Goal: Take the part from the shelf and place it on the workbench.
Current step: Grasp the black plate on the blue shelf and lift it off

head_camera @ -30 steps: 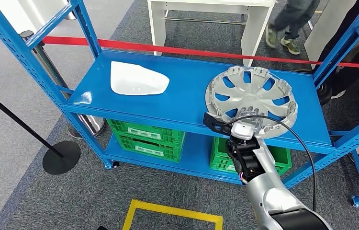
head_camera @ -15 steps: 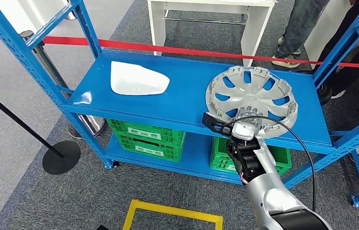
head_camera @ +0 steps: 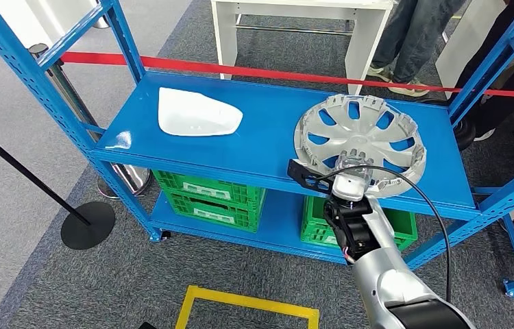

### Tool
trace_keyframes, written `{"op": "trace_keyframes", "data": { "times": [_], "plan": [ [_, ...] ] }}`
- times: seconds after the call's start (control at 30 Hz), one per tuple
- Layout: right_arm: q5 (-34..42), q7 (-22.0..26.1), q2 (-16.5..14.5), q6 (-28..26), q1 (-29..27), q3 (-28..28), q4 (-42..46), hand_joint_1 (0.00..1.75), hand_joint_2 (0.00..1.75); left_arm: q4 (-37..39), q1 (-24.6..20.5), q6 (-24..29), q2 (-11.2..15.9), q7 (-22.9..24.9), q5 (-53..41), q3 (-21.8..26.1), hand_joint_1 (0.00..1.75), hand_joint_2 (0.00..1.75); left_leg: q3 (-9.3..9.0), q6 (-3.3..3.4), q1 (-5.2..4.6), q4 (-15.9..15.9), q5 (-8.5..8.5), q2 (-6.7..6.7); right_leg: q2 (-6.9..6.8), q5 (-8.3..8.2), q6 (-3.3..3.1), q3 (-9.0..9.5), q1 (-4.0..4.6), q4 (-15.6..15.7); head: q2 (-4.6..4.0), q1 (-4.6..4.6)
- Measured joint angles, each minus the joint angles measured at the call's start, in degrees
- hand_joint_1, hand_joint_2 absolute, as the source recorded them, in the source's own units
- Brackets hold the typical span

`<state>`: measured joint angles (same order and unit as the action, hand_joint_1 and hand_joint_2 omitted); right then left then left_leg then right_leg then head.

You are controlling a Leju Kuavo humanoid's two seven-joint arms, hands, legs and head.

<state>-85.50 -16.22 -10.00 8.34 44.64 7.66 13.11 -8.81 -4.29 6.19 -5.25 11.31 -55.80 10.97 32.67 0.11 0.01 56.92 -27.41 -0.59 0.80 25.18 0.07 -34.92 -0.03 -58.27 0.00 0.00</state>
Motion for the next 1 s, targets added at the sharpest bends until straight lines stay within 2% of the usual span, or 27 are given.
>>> {"op": "trace_keyframes", "data": {
  "times": [0.4, 1.0],
  "plan": [
    [-0.9, 2.0, -0.3, -0.2, -0.9, 0.0, 0.0, 0.00, 1.75, 0.0, 0.1, 0.6, -0.4, -0.2, 0.5, 1.1, 0.00, 0.00, 0.01, 0.00, 0.00, 0.0, 0.00, 0.00, 0.00, 0.00, 0.00, 0.00, 0.00, 0.0, 0.00, -0.01],
    [-1.2, 2.2, -1.0, 1.0, -3.2, 0.0, -0.1, 0.00, 1.75, 0.0, 0.2, 1.0, -1.1, -0.2, 1.1, 2.7, 0.00, 0.00, 0.01, 0.00, 0.00, 0.0, 0.00, -0.01, 0.00, 0.00, 0.00, 0.00, 0.00, 0.0, 0.00, -0.01]
  ]
}}
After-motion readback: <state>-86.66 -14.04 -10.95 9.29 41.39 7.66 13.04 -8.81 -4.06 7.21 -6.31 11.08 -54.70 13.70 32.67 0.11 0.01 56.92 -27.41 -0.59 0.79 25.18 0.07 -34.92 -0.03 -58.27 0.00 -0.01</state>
